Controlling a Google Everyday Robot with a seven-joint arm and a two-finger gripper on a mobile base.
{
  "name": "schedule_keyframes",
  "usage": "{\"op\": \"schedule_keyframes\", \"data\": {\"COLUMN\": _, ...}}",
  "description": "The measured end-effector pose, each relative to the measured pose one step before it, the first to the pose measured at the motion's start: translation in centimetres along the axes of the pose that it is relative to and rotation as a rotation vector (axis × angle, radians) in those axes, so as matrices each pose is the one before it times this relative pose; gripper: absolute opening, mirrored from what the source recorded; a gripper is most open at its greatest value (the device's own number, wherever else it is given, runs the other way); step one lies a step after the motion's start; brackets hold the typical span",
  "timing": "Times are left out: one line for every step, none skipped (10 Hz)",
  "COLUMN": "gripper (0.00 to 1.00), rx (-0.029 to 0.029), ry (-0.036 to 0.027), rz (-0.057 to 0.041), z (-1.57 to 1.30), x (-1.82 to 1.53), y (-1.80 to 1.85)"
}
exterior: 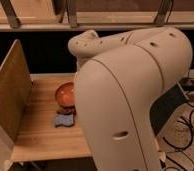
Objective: Drag the ceramic bowl in a circle
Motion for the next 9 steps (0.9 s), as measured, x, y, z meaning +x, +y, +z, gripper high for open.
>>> {"op": "schedule_keyframes", "data": {"gripper": 0.80, "rx": -0.02011, "ry": -0.00017, "rz": -0.00715, "z": 0.402, "x": -0.093, "y": 0.716}}
{"op": "schedule_keyframes", "data": {"gripper": 0.80, "rx": 0.00106, "ry": -0.00038, "rz": 0.00185, "z": -0.027, "x": 0.050, "y": -0.185}}
{"op": "schedule_keyframes", "data": {"gripper": 0.80, "rx": 0.00086, "ry": -0.00045, "rz": 0.00033, "z": -0.013, "x": 0.003, "y": -0.068}}
{"op": "schedule_keyframes", "data": {"gripper": 0.80, "rx": -0.00032, "ry": -0.00001, "rz": -0.00213, "z": -0.004, "x": -0.057, "y": 0.139}}
{"op": "schedule_keyframes", "data": {"gripper": 0.80, "rx": -0.00080, "ry": -0.00011, "rz": -0.00432, "z": 0.024, "x": -0.055, "y": 0.037}}
{"op": "schedule_keyframes", "data": {"gripper": 0.80, "rx": -0.00305, "ry": 0.00069, "rz": -0.01272, "z": 0.188, "x": -0.072, "y": 0.154}}
{"op": "schedule_keyframes", "data": {"gripper": 0.80, "rx": -0.01499, "ry": 0.01542, "rz": -0.05771, "z": 1.281, "x": -0.476, "y": 1.805}}
{"op": "schedule_keyframes", "data": {"gripper": 0.80, "rx": -0.01474, "ry": 0.02107, "rz": -0.05464, "z": 1.568, "x": -0.494, "y": 1.846}}
{"op": "schedule_keyframes", "data": {"gripper": 0.80, "rx": -0.01037, "ry": 0.02320, "rz": -0.04010, "z": 1.644, "x": -0.462, "y": 1.217}}
